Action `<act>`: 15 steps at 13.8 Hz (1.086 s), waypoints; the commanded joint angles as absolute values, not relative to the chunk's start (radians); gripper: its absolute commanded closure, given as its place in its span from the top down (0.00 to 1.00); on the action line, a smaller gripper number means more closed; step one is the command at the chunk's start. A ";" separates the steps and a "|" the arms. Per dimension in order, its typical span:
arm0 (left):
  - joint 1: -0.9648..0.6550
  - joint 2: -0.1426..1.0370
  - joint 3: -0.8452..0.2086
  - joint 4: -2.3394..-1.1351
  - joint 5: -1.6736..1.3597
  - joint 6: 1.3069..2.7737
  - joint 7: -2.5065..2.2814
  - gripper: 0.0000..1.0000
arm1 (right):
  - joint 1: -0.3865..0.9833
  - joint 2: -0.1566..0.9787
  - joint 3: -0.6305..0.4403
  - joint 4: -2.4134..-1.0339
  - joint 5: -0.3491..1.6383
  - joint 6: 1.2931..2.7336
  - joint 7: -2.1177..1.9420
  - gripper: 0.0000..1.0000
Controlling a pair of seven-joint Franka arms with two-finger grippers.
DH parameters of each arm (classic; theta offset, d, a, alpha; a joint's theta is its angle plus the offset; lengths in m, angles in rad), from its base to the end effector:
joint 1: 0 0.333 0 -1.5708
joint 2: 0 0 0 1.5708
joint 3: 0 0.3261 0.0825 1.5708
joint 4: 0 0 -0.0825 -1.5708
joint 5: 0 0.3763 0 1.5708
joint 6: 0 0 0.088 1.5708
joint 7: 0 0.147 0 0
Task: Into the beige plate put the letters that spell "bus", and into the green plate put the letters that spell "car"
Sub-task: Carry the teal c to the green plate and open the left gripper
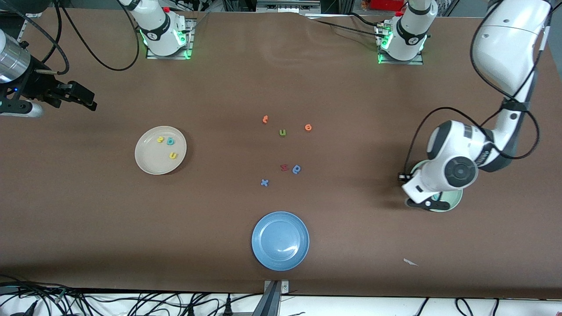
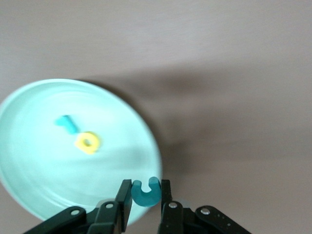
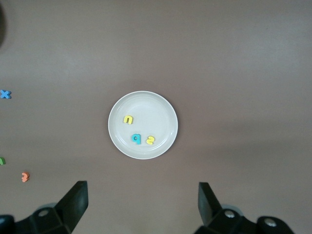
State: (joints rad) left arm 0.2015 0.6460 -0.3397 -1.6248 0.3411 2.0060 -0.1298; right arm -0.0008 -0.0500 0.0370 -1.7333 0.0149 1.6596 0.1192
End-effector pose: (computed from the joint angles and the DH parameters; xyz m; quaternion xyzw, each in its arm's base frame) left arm 0.6555 -0.0390 0.2179 -0.9906 0.0727 0.1017 0.0556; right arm 0.5333 0.0218 0.5535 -0.9990 0.0423 0.0123 0.0056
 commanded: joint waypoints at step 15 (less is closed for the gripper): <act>0.252 0.568 -0.367 -1.559 0.305 1.910 -0.014 1.00 | -0.015 -0.060 0.043 -1.740 0.009 1.655 0.120 1.00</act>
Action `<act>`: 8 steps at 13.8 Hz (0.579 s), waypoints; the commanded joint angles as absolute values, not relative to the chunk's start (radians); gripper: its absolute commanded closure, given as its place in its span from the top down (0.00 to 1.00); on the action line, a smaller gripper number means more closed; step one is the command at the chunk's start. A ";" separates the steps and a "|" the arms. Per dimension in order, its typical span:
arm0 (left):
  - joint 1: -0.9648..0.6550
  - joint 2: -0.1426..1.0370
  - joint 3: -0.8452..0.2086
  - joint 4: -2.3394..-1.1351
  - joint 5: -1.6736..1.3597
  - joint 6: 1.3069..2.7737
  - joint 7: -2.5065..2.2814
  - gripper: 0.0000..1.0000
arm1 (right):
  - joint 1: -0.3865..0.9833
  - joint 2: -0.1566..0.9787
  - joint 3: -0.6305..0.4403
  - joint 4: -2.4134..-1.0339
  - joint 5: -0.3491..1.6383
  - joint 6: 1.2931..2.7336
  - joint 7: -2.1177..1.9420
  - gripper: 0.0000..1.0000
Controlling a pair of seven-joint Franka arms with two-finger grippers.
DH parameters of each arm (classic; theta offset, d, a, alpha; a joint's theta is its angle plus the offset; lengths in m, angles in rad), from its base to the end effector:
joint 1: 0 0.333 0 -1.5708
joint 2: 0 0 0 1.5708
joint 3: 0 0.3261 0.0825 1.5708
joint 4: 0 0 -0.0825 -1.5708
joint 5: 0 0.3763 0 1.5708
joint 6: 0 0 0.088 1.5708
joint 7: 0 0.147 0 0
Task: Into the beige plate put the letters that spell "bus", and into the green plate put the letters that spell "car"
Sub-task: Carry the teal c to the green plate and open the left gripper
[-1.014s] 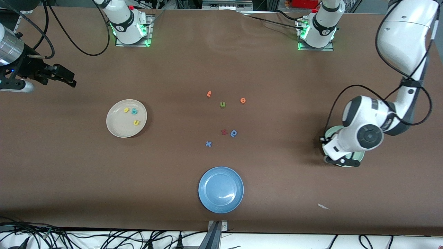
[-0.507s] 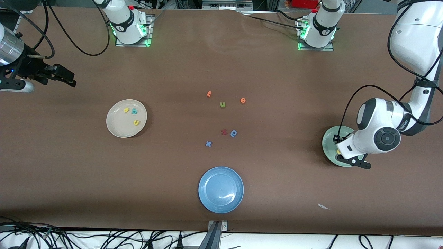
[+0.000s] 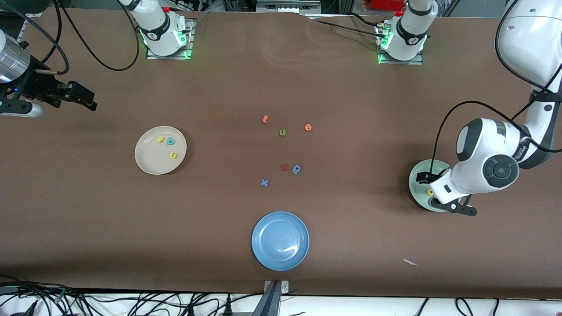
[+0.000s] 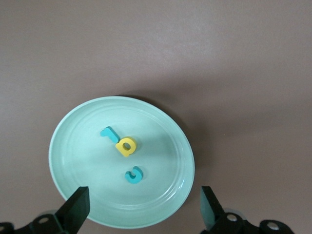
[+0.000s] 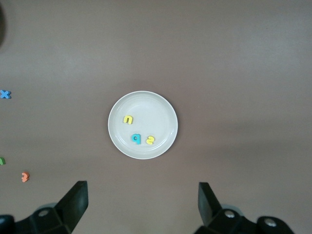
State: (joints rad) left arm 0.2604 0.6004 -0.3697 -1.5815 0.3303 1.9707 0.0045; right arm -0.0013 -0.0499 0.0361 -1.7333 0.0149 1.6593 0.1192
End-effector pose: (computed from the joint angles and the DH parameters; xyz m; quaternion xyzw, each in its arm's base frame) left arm 0.6687 -0.0134 0.2655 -0.9895 0.1125 0.0788 0.0453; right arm 0.5334 0.0210 0.5534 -0.9990 0.0430 0.0125 0.0056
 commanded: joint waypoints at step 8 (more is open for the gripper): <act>0.188 0.317 -0.277 -1.568 0.074 1.689 -0.043 1.00 | -0.015 -0.060 0.040 -1.740 0.009 1.657 0.117 1.00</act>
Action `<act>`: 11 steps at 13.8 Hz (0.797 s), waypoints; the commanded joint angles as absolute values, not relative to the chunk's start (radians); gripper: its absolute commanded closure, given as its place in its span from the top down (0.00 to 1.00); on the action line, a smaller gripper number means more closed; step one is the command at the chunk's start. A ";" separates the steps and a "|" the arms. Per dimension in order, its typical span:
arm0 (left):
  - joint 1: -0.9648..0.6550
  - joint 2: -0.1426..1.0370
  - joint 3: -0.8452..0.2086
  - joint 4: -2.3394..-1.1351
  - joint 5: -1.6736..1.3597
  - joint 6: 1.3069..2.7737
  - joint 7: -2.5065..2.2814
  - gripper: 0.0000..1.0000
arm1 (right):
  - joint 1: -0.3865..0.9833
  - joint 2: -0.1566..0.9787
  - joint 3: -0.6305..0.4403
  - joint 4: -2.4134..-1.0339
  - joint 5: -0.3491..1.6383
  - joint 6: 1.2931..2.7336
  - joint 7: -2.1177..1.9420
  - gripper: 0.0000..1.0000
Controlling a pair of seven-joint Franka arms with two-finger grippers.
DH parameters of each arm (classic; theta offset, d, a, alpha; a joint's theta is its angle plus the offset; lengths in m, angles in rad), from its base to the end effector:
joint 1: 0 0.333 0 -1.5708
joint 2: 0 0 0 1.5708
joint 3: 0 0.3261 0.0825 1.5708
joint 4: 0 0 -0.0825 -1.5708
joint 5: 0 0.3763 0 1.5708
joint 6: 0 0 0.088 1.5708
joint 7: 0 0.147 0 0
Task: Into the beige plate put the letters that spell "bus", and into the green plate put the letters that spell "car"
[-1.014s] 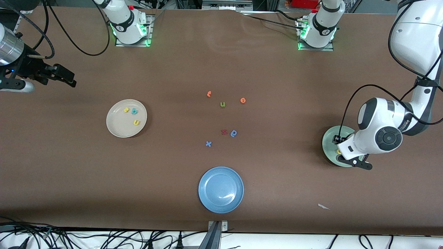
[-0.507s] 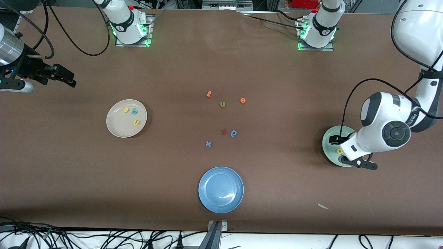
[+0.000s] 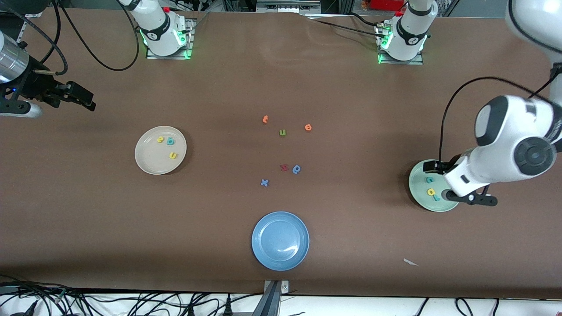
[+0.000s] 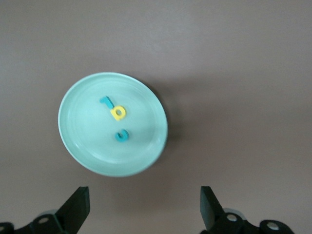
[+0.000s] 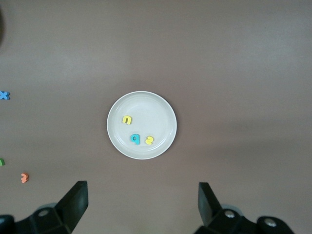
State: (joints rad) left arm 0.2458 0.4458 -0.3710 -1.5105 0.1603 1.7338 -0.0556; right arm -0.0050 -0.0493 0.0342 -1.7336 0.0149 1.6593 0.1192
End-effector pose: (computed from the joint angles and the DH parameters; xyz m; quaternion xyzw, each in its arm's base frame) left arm 0.6475 -0.0311 0.3789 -0.9944 0.0462 0.0953 0.0064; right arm 0.5336 0.0180 0.5530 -0.9989 0.0458 0.0130 0.0056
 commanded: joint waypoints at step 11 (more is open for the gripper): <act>-0.008 0.005 0.018 -1.569 0.015 1.565 0.089 1.00 | -0.017 -0.060 0.040 -1.741 0.011 1.655 0.117 1.00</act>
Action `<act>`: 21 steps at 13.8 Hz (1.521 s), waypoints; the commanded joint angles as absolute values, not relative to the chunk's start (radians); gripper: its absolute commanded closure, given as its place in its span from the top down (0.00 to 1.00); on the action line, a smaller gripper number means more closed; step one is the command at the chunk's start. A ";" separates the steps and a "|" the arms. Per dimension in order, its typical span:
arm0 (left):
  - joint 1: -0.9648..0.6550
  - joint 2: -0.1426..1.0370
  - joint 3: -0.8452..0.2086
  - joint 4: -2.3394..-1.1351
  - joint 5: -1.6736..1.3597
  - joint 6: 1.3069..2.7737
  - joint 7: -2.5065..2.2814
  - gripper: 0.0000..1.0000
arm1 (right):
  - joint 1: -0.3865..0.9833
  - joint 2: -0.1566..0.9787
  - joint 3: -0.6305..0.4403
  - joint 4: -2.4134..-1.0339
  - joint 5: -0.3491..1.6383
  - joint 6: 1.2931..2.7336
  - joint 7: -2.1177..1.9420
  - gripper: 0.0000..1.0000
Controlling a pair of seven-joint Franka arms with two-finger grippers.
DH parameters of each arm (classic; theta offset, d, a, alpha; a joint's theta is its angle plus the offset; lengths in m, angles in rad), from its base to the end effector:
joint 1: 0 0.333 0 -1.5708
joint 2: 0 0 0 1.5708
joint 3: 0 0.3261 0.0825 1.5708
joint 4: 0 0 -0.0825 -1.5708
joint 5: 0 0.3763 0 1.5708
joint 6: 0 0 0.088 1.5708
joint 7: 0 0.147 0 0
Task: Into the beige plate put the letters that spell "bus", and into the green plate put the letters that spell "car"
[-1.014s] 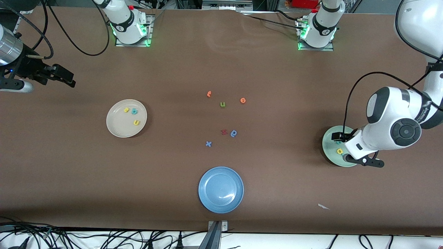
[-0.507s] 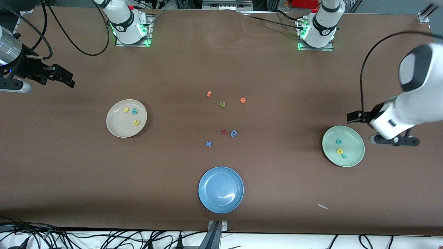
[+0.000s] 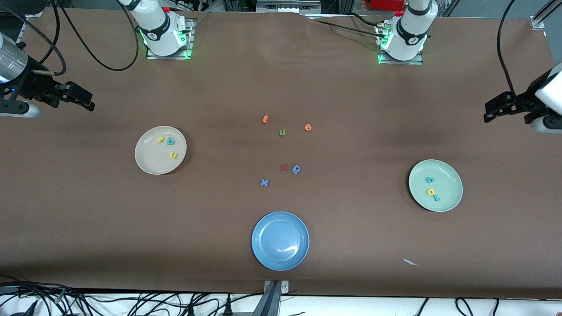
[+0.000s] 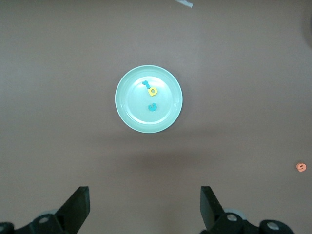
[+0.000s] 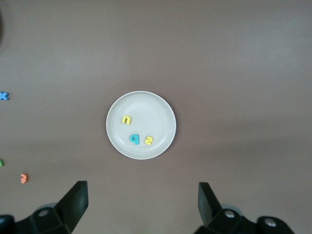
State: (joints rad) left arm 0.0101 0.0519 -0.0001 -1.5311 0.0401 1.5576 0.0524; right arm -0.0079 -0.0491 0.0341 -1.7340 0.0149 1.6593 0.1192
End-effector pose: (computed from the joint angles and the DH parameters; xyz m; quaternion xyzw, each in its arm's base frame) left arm 0.5607 0.0116 0.5832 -0.9995 0.0212 0.0133 0.0196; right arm 0.5336 0.0164 0.5527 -0.9988 0.0473 0.0133 0.0056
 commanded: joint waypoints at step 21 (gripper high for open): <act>-0.008 0.014 0.011 -1.575 0.008 1.562 0.106 1.00 | -0.015 -0.055 0.026 -1.741 0.009 1.654 0.100 1.00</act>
